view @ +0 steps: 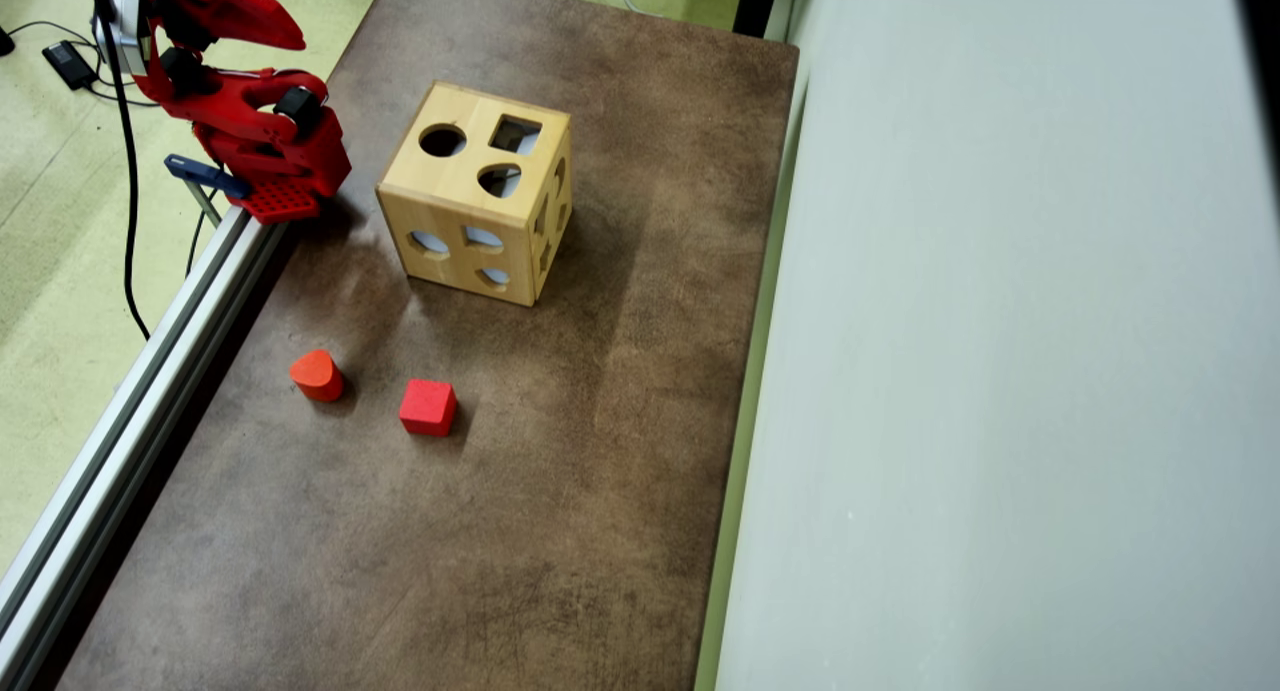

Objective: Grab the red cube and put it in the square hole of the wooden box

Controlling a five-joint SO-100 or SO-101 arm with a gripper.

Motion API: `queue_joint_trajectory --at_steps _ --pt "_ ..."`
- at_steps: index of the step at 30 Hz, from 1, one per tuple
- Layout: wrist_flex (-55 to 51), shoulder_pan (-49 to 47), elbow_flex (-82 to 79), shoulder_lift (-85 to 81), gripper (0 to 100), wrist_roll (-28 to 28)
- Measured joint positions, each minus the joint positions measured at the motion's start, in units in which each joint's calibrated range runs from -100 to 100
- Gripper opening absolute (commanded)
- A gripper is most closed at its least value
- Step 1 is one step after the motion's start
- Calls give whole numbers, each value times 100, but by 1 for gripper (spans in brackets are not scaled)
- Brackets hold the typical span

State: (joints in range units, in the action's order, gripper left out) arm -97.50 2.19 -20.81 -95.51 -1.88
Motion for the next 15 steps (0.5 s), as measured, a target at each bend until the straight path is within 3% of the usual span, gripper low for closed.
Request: queue_joint_trajectory --at_steps 15 --pt "0 -14 -63 0 3 151"
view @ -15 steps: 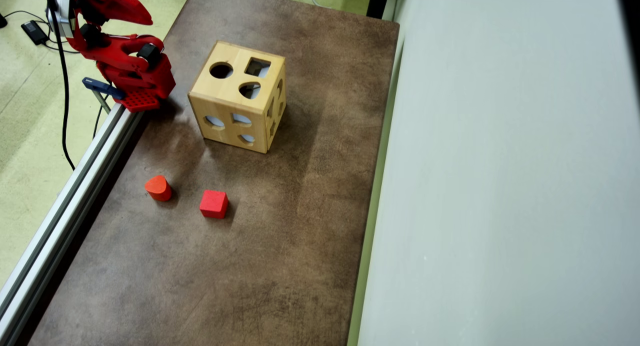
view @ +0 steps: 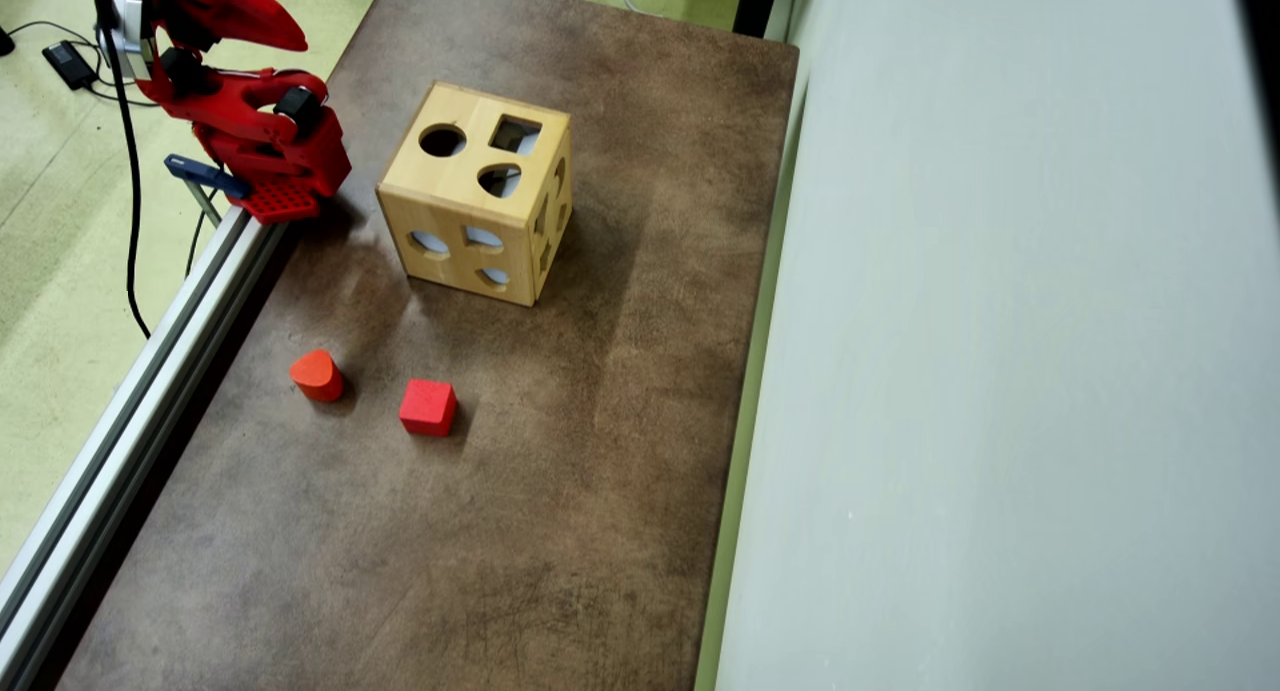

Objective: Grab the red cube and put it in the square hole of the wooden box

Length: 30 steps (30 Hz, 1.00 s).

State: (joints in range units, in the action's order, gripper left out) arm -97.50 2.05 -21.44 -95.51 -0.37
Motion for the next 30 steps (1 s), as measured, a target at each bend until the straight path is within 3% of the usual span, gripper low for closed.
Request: queue_joint_trajectory --at_steps 18,24,30 --pt "8 14 18 119 3 0" --pt "16 14 388 1653 3 0" --pt "16 43 2068 4068 4 0"
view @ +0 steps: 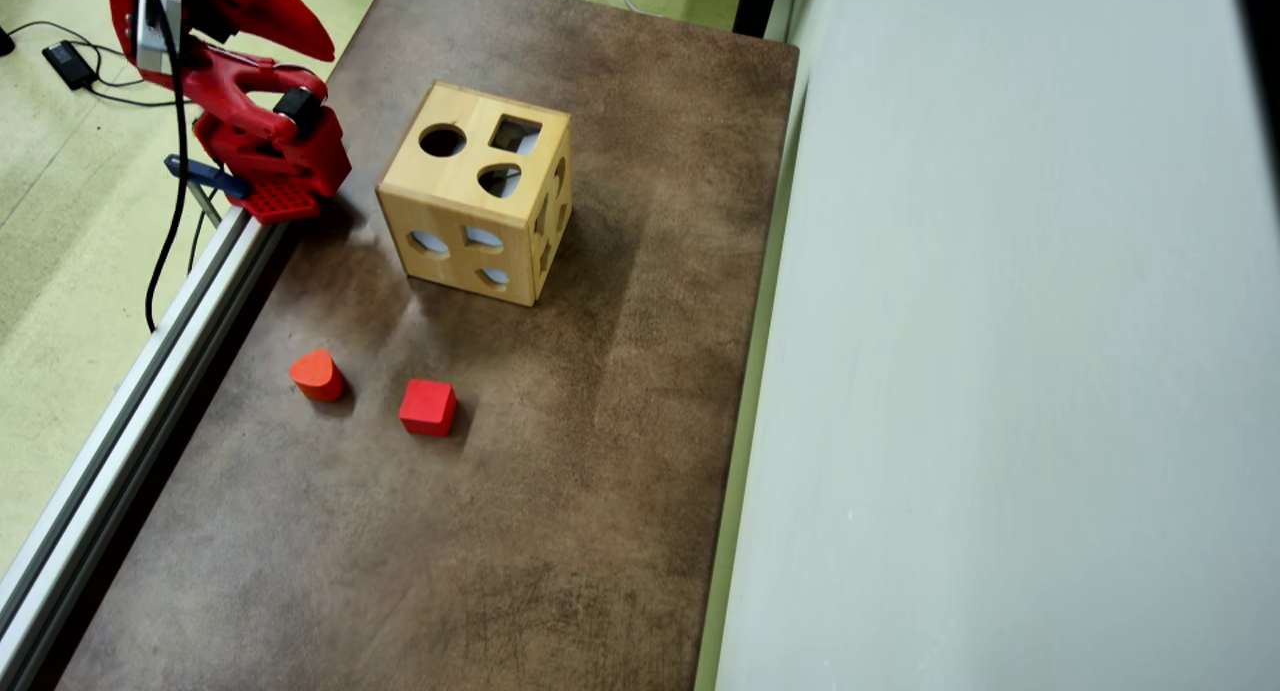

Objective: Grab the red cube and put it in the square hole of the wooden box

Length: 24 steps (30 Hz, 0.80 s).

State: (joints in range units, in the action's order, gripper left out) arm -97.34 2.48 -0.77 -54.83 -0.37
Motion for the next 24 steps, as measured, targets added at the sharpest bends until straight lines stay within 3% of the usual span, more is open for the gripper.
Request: queue_joint_trajectory --at_steps 7,16,24 --pt "0 920 1246 2703 4 -166" --pt "137 2372 1246 4898 4 -1656" --pt "1421 2889 1246 6636 4 -2432"
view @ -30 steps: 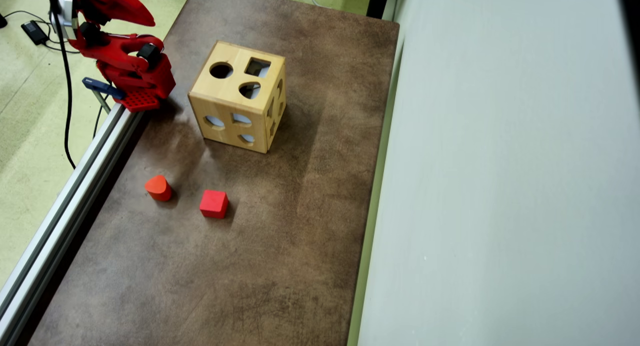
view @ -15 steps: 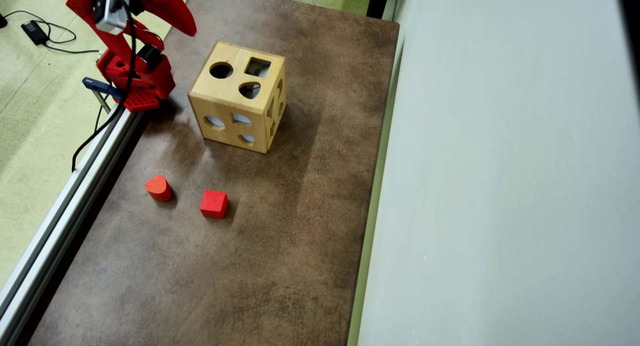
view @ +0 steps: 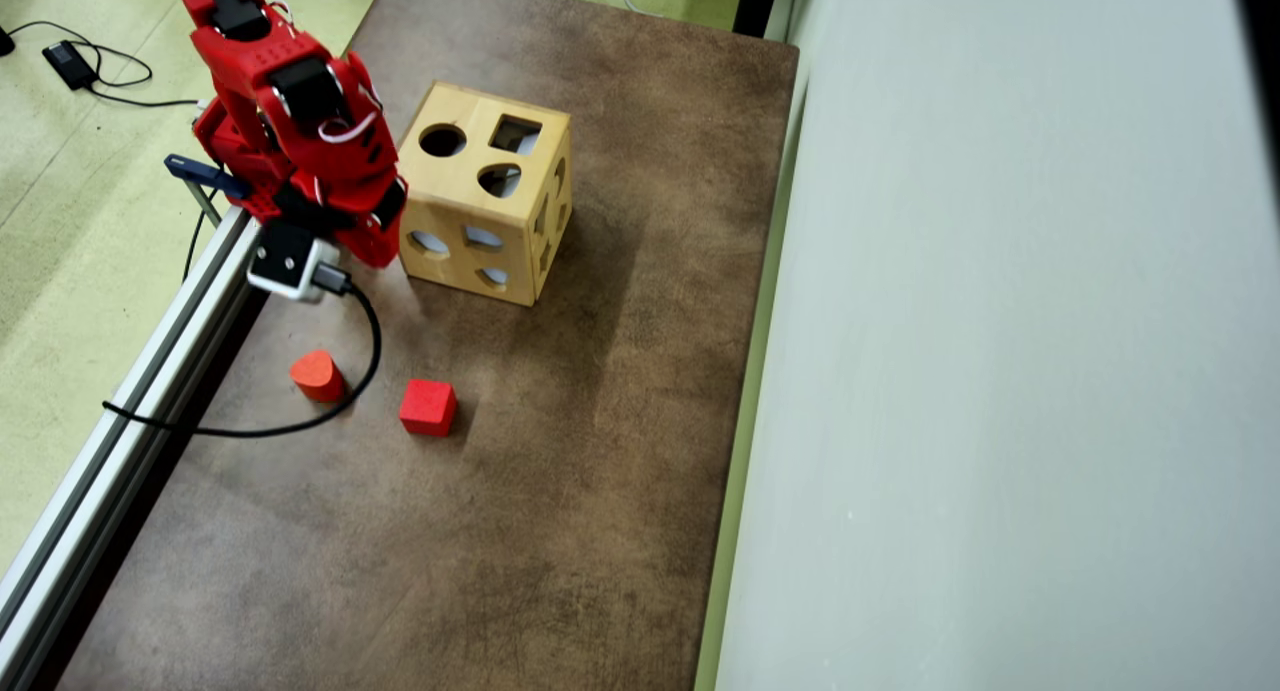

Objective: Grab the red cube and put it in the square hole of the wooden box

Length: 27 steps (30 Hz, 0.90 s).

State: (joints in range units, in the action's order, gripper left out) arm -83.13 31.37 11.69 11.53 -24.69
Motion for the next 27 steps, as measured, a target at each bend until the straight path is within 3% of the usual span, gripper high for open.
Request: queue_joint_trajectory --at_steps 9,22,27 --pt "242 -7 253 1314 3 -669" --pt "218 0 2212 2720 4 -703" --pt "218 22 2302 2729 11 -703"
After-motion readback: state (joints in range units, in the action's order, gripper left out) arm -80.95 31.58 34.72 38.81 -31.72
